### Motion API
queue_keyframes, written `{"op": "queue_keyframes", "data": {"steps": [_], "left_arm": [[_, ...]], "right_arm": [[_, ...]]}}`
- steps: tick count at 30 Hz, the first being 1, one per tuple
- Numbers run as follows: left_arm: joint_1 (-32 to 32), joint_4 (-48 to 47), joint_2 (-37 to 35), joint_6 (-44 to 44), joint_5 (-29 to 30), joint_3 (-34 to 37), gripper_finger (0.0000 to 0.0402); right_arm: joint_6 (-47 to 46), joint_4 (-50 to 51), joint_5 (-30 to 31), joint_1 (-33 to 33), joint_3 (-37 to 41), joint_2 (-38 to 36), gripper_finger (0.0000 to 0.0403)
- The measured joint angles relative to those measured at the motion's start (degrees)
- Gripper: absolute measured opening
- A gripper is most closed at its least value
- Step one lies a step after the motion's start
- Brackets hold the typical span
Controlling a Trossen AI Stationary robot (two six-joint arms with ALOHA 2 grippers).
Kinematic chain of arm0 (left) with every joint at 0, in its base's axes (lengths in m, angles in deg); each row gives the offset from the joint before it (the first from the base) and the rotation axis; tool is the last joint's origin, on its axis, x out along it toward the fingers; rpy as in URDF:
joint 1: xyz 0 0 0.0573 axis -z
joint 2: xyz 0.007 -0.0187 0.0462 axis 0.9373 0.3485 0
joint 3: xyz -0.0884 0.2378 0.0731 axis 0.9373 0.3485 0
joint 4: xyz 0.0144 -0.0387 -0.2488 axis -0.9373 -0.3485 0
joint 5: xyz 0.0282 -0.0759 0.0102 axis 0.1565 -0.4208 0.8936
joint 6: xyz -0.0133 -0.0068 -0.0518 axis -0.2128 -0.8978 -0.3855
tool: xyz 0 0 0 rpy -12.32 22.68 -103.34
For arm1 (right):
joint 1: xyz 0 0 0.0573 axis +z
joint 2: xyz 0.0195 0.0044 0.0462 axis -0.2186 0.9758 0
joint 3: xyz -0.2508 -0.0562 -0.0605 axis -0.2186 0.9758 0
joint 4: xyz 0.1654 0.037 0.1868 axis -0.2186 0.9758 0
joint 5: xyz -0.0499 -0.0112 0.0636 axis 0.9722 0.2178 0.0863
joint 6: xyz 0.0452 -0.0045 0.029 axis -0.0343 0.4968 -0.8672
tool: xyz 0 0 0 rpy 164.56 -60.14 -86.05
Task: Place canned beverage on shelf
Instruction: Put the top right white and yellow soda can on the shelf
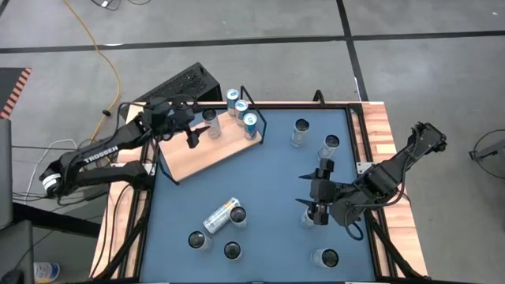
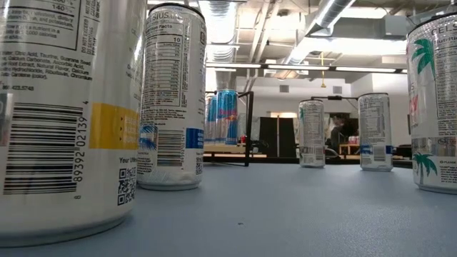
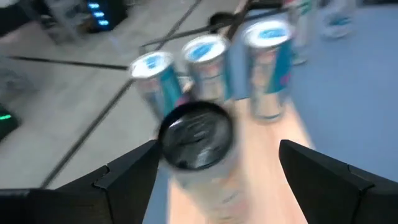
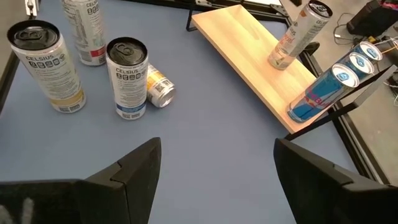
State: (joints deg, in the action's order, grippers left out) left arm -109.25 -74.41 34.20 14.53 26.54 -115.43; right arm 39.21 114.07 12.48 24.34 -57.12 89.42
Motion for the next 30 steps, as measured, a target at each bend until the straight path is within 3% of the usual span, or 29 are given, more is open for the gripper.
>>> {"op": "queue_keyframes", "data": {"steps": [3, 12, 18, 30], "left_arm": [[-2.1, 3.2, -0.6, 0.5, 0.7, 1.9, 0.0319], [-6.3, 17.5, -0.8, -4.3, -10.2, 11.8, 0.0319], [-7.5, 24.7, -0.5, -6.1, -12.1, 15.9, 0.0319], [-8.1, 29.5, 8.8, -9.5, -14.6, 15.0, 0.0319]], "right_arm": [[-0.1, 0.0, -0.1, 0.0, 0.0, 0.0, 0.0295], [-0.4, 0.0, -0.1, 0.0, 0.0, 0.0, 0.0295], [-1.6, 0.0, -0.1, 0.0, 0.0, 0.0, 0.0295], [-1.6, -0.1, -0.1, -0.4, 0.0, 0.0, 0.0295]]}}
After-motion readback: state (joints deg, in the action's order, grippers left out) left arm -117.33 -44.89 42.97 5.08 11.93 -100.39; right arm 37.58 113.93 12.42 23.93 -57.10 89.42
